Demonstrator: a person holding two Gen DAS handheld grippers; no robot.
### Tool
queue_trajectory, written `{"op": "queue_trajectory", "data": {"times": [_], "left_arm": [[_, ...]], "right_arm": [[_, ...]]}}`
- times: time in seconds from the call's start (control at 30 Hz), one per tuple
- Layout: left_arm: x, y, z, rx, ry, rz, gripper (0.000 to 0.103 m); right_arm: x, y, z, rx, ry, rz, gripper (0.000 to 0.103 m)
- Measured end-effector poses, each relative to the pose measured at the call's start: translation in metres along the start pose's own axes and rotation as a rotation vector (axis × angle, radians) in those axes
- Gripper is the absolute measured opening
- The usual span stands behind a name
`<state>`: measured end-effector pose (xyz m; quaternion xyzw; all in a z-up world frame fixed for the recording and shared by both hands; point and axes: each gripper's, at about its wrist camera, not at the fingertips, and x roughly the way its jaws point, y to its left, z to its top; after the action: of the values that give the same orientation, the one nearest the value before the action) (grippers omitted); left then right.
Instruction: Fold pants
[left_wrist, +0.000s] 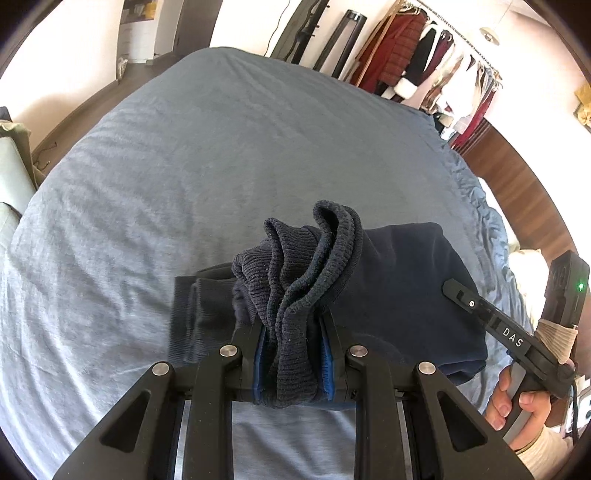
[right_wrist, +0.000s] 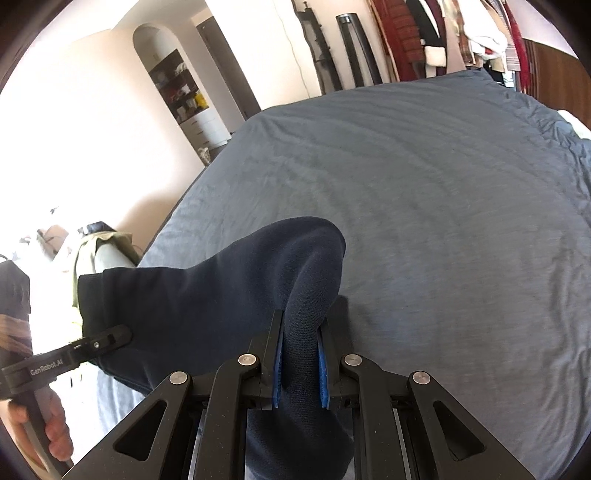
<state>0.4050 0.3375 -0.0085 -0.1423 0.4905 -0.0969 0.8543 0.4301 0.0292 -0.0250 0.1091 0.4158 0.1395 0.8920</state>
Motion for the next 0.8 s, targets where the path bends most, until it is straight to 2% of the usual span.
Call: {"op": "queue_trajectory", "data": {"times": [0.23,0.47,0.53,0.57,0.6,0.63,0.7,0.8], "left_arm": [[0.032,0.018,0.002,0.032,0.038,0.012,0.024],[0.050,0.031,-0.008,-0.002,0.099,0.023,0.026],[0.051,0.033,-0.010,-0.013,0.109,0.017,0.029],[0.051,0.033,-0.010,-0.010,0.109,0.019,0.030],[0.050,0.032,-0.010,-0.003,0.106,0.031,0.036],[0.049,0.031,-0.010,0.004,0.100,0.055,0.043],[0.047,0.031,-0.010,0.001,0.097,0.082,0.049],[0.036,0.028,-0.011,-0.011,0.091,0.101,0.049]], "right_arm": [[0.035,0.005,-0.013,-0.005,0.011,-0.022,0.016],[0.057,0.004,-0.028,-0.021,0.057,-0.081,0.018],[0.060,0.004,-0.029,-0.037,0.075,-0.107,0.026],[0.061,0.004,-0.030,-0.044,0.086,-0.131,0.036],[0.059,0.003,-0.031,-0.046,0.086,-0.165,0.044],[0.057,0.002,-0.031,-0.044,0.082,-0.188,0.049],[0.055,-0.001,-0.029,-0.037,0.081,-0.213,0.052],[0.049,-0.002,-0.025,-0.040,0.088,-0.278,0.052]]}}
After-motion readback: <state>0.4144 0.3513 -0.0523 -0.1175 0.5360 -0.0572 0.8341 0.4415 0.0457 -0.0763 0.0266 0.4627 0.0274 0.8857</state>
